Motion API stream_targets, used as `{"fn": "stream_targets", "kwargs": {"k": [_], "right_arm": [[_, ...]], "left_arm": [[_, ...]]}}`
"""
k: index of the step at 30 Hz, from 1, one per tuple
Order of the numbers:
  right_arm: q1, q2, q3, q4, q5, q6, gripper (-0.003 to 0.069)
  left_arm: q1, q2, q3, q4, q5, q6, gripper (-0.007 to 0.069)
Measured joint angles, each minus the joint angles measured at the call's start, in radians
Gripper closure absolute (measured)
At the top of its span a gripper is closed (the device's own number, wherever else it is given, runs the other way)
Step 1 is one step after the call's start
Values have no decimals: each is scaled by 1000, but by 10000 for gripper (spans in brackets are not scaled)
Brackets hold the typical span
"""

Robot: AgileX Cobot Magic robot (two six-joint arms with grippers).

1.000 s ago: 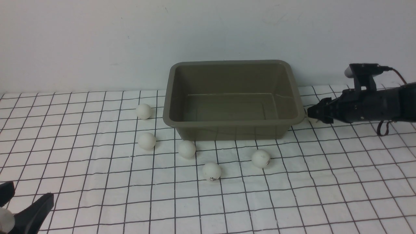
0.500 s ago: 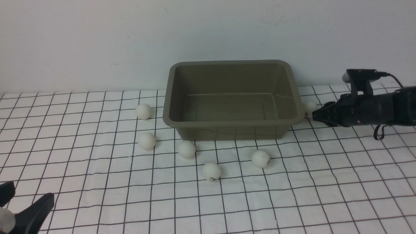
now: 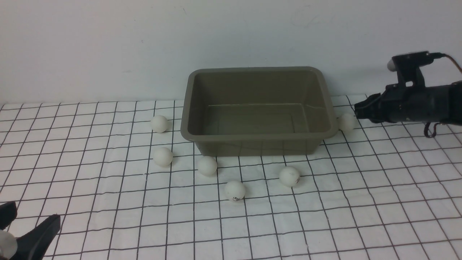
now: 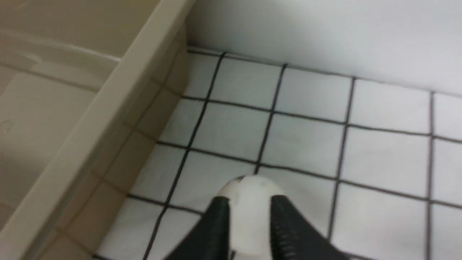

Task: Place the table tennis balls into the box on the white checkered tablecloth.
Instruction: 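Reach for and grasp a ping pong ball on the table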

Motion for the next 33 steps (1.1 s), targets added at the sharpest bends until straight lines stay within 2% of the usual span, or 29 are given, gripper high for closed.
{"fn": "stream_targets", "kwargs": {"k": [2,4,6,7,8,9,25,33], "right_arm": [[0,11,0,0,13,-3,504],[0,26,0,0,26,-3,375],[0,30,0,5,27,-3,333],[0,34,0,15,27,-3,256],[0,35,0,18,27,-3,249],[0,37,0,44,27,-6,197],[0,111,0,103,52,-34,183],[33,128,-35,130,35,-80,183]], "left_arm": [[0,0,0,0,0,0,195],[0,0,0,0,0,0,195],[0,0,0,0,0,0,195],[0,0,0,0,0,0,195],[0,0,0,0,0,0,195],[0,0,0,0,0,0,195],[0,0,0,0,0,0,195],[0,0,0,0,0,0,195]]}}
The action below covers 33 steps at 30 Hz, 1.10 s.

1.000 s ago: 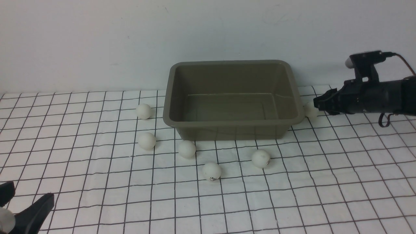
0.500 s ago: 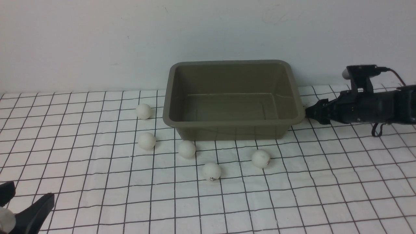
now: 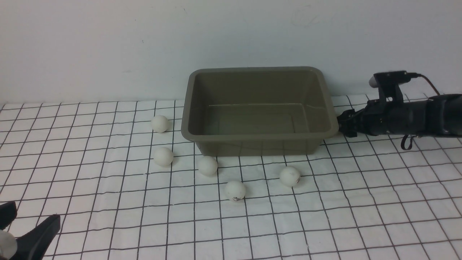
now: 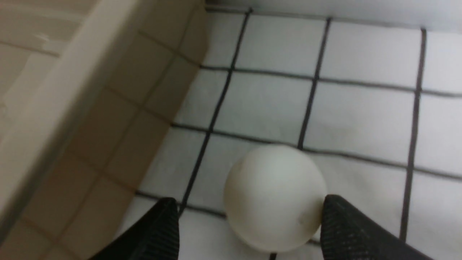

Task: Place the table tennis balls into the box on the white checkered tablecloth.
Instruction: 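Reach for and grasp a ping pong ball on the table, then release the ping pong ball into the bin and lift the gripper away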

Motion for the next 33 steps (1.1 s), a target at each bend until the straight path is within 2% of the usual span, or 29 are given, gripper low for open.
{"fn": "stream_targets", "kwargs": {"k": [5,9,11,12,18,23,28,30,33], "right_arm": [[6,15,-19,15,-32,-6,187],[8,32,-32,19,-41,-6,221],[8,45,-39,23,-44,-6,293],[8,46,-42,25,-44,-4,300],[8,34,-44,-6,-39,2,299],[8,-93,-43,-9,-43,-3,299],[8,-164,-44,-5,49,42,299],[12,-174,-45,-15,238,79,299],[23,-174,-44,-56,304,90,299]], "left_arm": [[0,0,0,0,0,0,195],[0,0,0,0,0,0,195],[0,0,0,0,1,0,195],[0,0,0,0,1,0,195],[0,0,0,0,1,0,195],[0,0,0,0,1,0,195],[0,0,0,0,1,0,195],[0,0,0,0,1,0,195],[0,0,0,0,1,0,195]]}}
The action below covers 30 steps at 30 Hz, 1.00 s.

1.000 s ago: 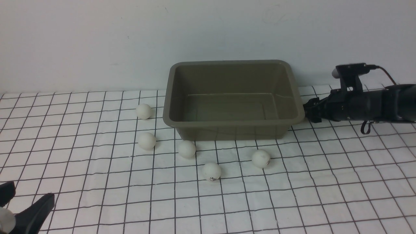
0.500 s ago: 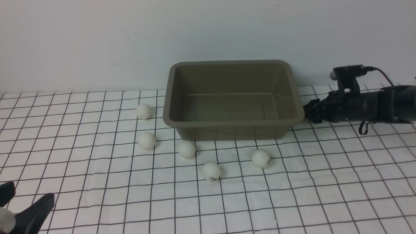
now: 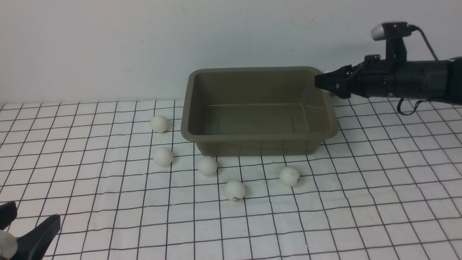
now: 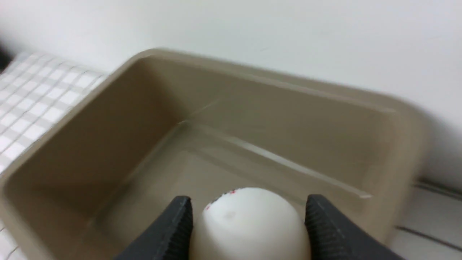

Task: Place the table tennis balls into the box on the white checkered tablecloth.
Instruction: 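Release the ping pong ball into the bin and lift the gripper away, then reach for and grasp a ping pong ball on the table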

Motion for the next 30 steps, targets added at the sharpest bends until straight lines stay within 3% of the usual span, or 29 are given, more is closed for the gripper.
{"fn": "stream_targets", "kwargs": {"k": [7,14,20,24,25,26,27,28,30], "right_arm": [[44,0,0,-116,-7,31,293],[53,-8,0,-122,-30,38,160],[52,-111,0,-170,-103,21,145],[49,-232,0,-385,-128,144,153],[49,-239,0,-385,-128,154,153],[49,-304,0,-508,-113,271,155],[49,-310,0,-518,-110,283,155],[49,-368,0,-593,-78,400,155],[49,-422,0,-677,-35,510,155]], "left_arm": [[0,0,0,0,0,0,195],[0,0,0,0,0,0,195],[0,0,0,0,0,0,195],[0,0,0,0,0,0,195],[0,0,0,0,0,0,195],[0,0,0,0,0,0,195],[0,0,0,0,0,0,195],[0,0,0,0,0,0,195],[0,0,0,0,0,0,195]]}}
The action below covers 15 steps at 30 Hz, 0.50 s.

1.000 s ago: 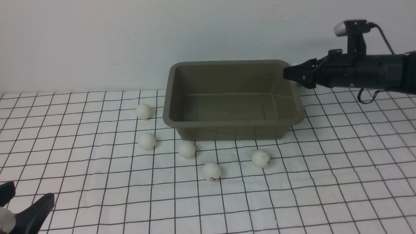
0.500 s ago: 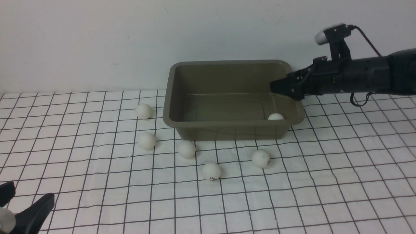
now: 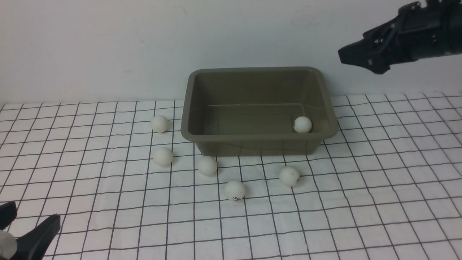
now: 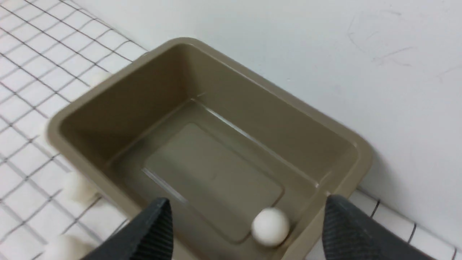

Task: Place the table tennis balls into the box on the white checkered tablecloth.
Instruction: 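Reach for and grasp a ping pong ball on the table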

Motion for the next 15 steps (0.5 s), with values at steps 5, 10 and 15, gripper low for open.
{"fn": "stream_targets", "kwargs": {"k": [5,10,15], "right_arm": [[0,-106,0,-178,107,273,156],[27,-142,14,-250,190,412,156],[152,-165,101,-305,176,515,156]], "left_arm": [[0,0,0,-2,0,0,195],[0,0,0,-2,-1,0,195],[0,0,0,-2,-1,0,195]]}}
